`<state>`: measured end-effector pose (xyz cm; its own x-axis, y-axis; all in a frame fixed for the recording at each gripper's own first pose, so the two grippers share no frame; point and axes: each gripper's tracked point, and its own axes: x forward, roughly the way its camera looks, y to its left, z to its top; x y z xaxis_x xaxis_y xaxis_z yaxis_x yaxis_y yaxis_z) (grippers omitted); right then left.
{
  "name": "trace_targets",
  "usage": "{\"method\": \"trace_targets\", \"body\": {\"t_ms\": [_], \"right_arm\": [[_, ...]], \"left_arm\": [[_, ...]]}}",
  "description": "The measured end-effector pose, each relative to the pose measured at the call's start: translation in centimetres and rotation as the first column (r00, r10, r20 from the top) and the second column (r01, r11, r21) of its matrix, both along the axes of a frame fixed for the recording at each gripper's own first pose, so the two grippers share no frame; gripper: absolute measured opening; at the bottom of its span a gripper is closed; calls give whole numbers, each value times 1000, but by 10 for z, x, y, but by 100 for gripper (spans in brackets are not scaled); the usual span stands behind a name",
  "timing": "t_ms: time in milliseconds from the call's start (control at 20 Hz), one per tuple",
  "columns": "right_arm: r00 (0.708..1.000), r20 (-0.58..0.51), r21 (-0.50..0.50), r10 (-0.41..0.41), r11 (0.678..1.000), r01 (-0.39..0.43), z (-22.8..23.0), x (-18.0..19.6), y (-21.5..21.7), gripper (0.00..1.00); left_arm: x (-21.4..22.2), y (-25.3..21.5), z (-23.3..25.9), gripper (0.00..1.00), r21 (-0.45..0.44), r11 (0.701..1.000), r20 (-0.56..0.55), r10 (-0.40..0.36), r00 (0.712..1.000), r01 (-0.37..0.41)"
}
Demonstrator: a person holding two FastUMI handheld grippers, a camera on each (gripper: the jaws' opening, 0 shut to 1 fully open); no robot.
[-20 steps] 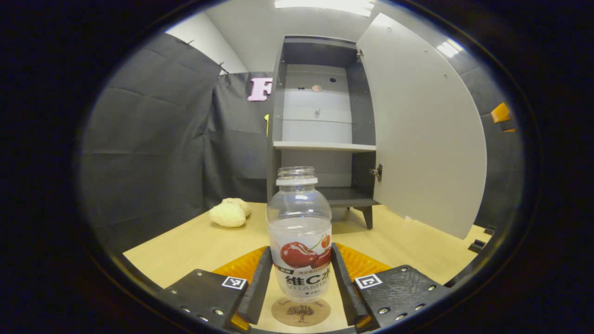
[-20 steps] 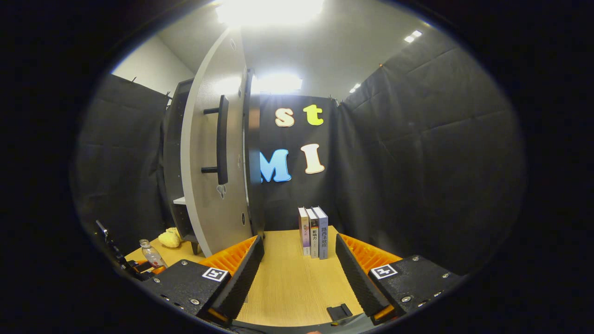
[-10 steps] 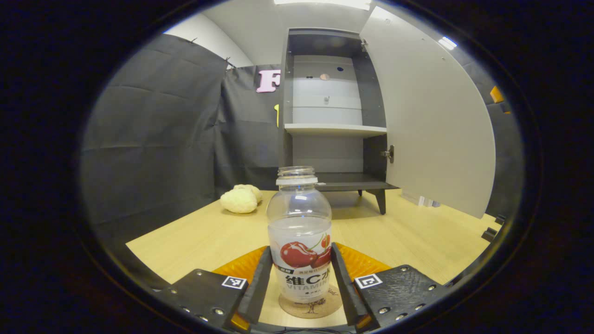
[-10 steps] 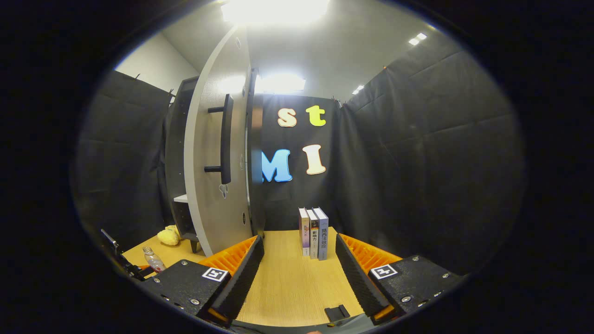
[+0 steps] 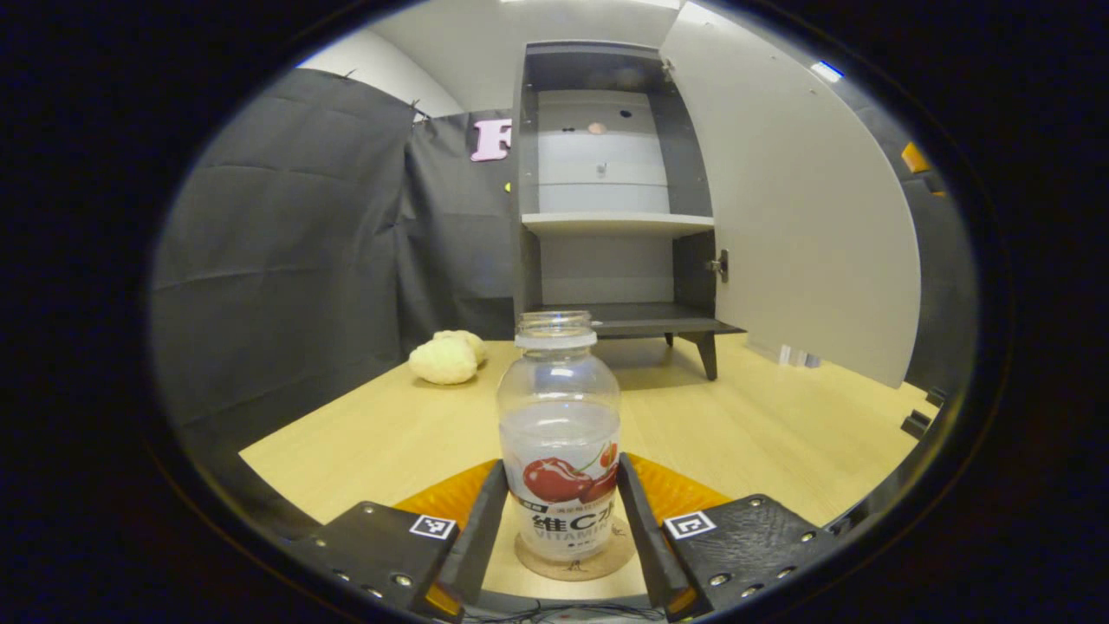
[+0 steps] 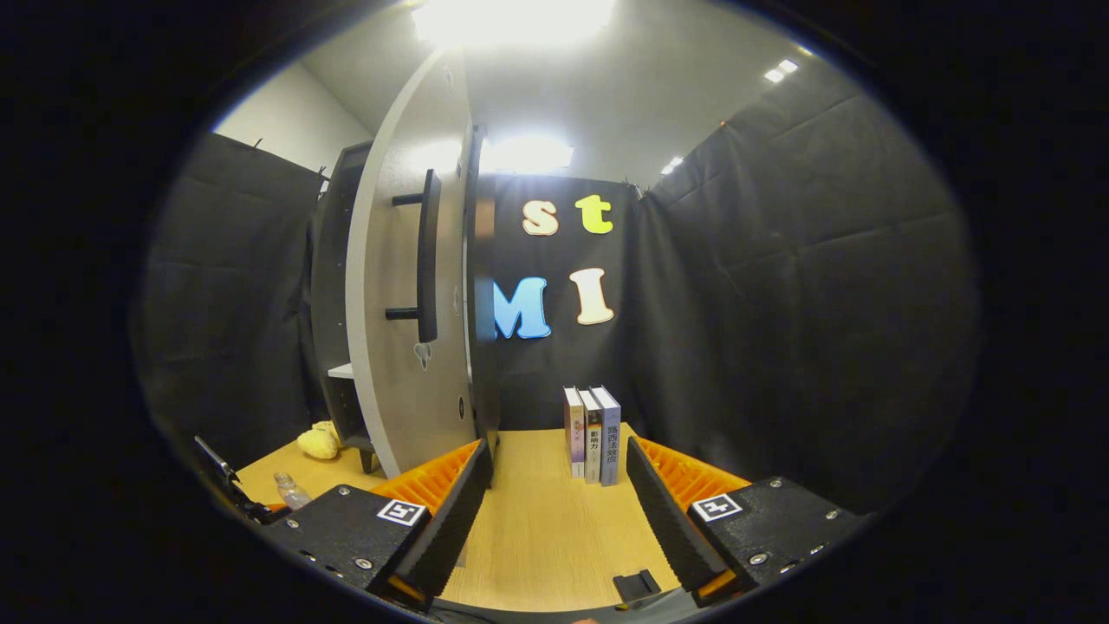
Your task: Open the cabinet door with the right hand, grasp the bottle in the cabinet with the left hand and place it on the coaster, then close the cabinet door with the right hand.
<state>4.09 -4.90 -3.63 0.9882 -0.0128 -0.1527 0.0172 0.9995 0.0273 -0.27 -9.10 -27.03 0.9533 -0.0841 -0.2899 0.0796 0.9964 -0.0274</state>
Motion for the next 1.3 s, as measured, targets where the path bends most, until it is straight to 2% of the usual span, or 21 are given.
{"method": "trace_targets", "body": {"t_ms": [50,250,300,450,500,750,900,950,1000,1300], "right_arm": [[1000,0,7,0,1000,0,-1,0,0,96],[1000,-4,36,4,999,-4,-2,3,-1,96],[1000,0,39,5,999,-5,0,3,-1,96],[1000,15,51,17,999,-18,6,5,0,96],[1000,18,56,24,998,-25,8,6,1,96],[998,43,87,51,995,-54,26,14,0,95],[997,68,90,36,995,-42,40,19,-7,96],[996,79,93,31,995,-39,46,21,-8,92],[996,87,91,27,995,-35,51,23,-9,95],[996,82,86,-39,996,32,70,43,-13,95]], "left_arm": [[1,0,2,72,2,1000,0,-1,1000,1],[1,1,14,72,13,1000,27,5,1000,-5],[1,2,22,79,14,1000,36,11,999,-12],[-1,2,40,77,21,1000,53,21,998,-22],[-3,2,47,82,23,1000,59,20,998,-22],[-20,-3,89,82,35,999,74,2,997,-5],[-29,-9,121,82,5,1000,86,-19,996,19],[-31,-7,131,82,2,1000,89,-21,996,21],[-32,-5,140,82,3,1000,89,-21,996,21],[-21,27,195,82,24,1000,116,-4,993,2]]}}
